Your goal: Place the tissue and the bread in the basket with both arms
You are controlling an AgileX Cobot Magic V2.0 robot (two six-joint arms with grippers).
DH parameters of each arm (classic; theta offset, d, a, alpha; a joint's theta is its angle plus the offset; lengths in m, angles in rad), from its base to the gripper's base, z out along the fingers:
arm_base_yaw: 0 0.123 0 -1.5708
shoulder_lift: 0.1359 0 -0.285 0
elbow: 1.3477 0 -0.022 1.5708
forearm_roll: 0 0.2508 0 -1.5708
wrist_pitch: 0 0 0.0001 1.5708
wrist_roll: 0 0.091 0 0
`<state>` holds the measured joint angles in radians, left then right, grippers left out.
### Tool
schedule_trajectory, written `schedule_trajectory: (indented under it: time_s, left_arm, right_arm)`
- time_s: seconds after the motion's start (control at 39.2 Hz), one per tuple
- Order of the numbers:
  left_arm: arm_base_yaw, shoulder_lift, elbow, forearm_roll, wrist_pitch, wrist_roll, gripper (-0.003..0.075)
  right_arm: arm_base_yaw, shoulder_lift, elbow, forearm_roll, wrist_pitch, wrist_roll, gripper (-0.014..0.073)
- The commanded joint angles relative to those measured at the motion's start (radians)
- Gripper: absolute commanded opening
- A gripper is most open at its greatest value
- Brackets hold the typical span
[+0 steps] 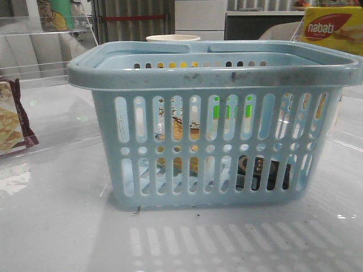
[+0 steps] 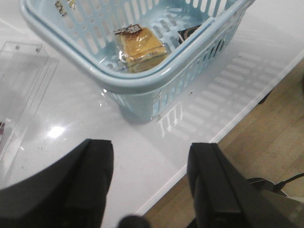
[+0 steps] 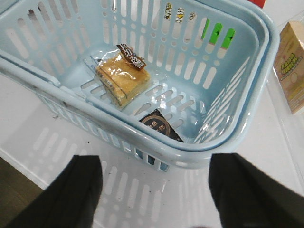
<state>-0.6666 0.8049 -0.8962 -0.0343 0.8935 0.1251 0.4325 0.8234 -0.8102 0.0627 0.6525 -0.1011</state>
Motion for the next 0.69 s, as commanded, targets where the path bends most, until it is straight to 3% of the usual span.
schedule_trajectory:
  time_s: [0.0, 0.33, 0.66]
  left_arm:
    - [-0.009, -0.046, 0.004, 0.074, -0.050, -0.134, 0.0421]
    - [-0.009, -0.067, 0.017, 0.128, -0.056, -0.199, 0.0421]
    - [-0.009, -0.067, 0.017, 0.128, -0.071, -0.199, 0.0421]
  right_arm:
    - [0.000, -0.005, -0.027, -0.002, -0.074, -0.012, 0.0573]
    - [0.000, -0.009, -0.027, -0.007, 0.025, -0.002, 0.0573]
    - [0.000, -0.149, -0.024, -0.007, 0.163, -0.002, 0.0573]
